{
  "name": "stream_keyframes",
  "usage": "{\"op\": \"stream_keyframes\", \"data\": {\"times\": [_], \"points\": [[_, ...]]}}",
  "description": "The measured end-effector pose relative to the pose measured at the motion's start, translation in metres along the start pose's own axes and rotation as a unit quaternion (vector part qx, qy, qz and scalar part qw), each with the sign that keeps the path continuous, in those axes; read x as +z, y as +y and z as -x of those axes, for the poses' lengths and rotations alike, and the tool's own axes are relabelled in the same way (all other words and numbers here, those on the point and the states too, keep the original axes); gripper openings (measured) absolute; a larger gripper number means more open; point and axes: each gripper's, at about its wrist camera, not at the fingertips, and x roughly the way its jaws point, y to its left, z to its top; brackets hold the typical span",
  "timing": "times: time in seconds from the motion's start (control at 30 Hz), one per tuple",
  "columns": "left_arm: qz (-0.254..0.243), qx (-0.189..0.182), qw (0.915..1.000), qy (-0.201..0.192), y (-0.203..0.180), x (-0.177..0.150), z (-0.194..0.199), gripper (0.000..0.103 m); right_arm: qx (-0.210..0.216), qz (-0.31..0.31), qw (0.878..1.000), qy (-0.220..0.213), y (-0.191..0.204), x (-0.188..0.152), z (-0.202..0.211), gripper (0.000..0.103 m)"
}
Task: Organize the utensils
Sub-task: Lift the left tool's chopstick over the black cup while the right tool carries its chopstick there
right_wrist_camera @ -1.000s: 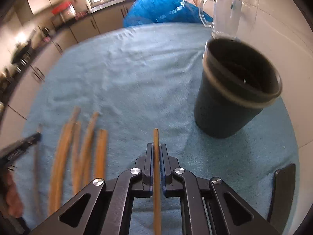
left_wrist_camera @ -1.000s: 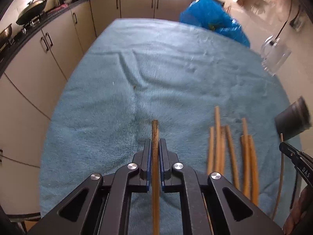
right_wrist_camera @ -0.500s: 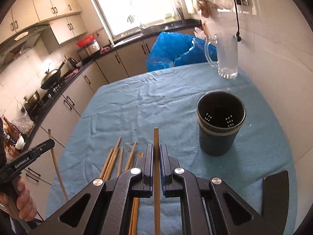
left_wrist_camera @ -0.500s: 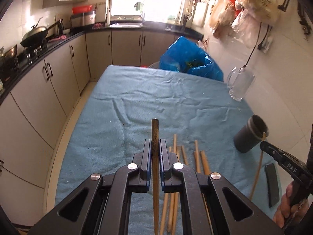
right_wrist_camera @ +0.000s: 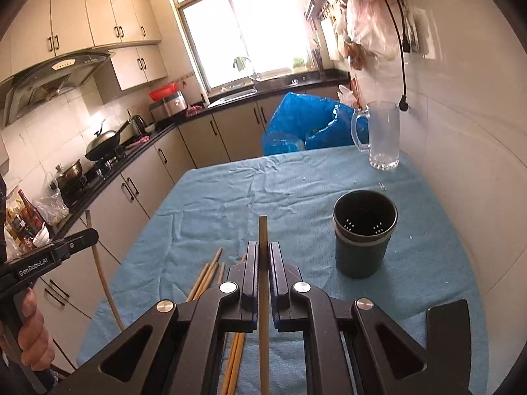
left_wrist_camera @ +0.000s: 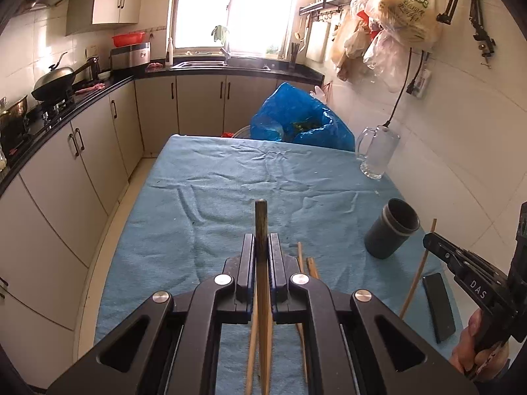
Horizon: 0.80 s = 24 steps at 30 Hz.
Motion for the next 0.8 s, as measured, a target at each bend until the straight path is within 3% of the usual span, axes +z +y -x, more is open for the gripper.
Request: {"op": "stream_keyframes", "data": {"times": [0.8], "points": [[-0.023,-0.032,0.999,-0.019,-0.047,0.017,0.001,0.007,0.0,0.008,0.998,-0.056,-0.009,0.01,0.04,0.006]]}}
